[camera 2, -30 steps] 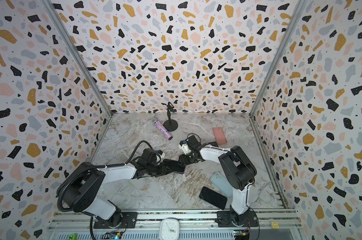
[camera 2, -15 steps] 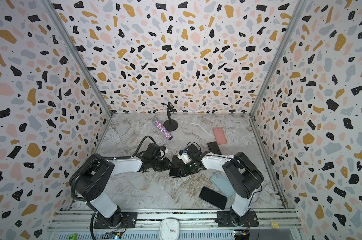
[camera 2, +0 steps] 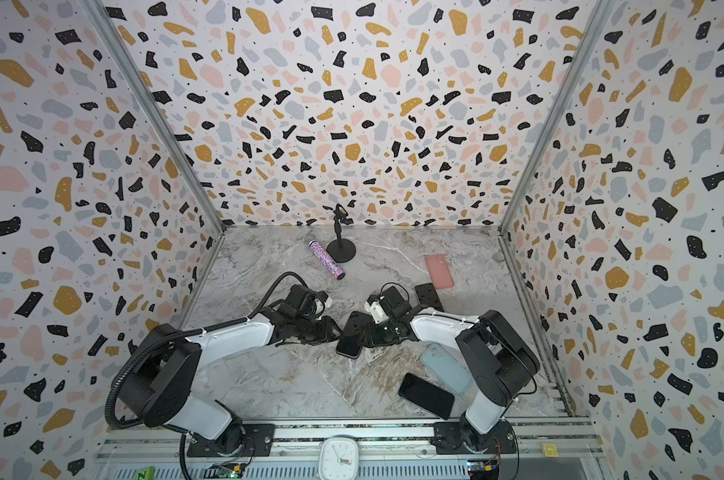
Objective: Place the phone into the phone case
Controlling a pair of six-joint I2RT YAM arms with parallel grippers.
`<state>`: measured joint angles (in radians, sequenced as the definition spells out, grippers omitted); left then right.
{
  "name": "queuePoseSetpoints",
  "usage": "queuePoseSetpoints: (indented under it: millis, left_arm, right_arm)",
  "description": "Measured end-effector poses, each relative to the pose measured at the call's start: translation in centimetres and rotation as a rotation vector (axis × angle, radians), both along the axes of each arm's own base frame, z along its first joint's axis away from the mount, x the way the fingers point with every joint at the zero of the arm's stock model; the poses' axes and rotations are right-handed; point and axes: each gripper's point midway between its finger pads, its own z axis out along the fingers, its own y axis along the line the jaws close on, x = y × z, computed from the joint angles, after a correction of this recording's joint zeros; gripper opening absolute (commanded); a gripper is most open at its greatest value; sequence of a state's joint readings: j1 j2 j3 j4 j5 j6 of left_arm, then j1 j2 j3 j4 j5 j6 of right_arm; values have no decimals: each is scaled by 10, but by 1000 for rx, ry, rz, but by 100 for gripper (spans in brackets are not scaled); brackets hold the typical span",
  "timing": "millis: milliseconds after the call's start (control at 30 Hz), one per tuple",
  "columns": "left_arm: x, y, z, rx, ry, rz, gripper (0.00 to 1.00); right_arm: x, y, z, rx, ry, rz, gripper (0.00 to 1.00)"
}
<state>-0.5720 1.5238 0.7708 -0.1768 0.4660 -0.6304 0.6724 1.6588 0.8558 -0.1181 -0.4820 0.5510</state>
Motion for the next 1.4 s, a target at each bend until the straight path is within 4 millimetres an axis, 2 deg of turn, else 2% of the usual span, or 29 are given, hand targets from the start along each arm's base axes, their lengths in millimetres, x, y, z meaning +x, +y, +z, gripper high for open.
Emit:
queuePoseSetpoints:
  millis: [267,567,1133,1400]
  left_arm:
    - [-18,1,-7,38,52,-28,36]
    - [-29,3,-18,86,85,-49,26]
    - [-12,1,-16,123,49,-31,23]
    - [-14,0,-23,141,59,-35,21]
  right_arm:
    - [7,-1,1,1,12,-62,49]
    - [9,5,6,46,51,-103,46]
    - [8,12,1,68,83,-107,45]
    - [7,13,-1,67,89,-103,45]
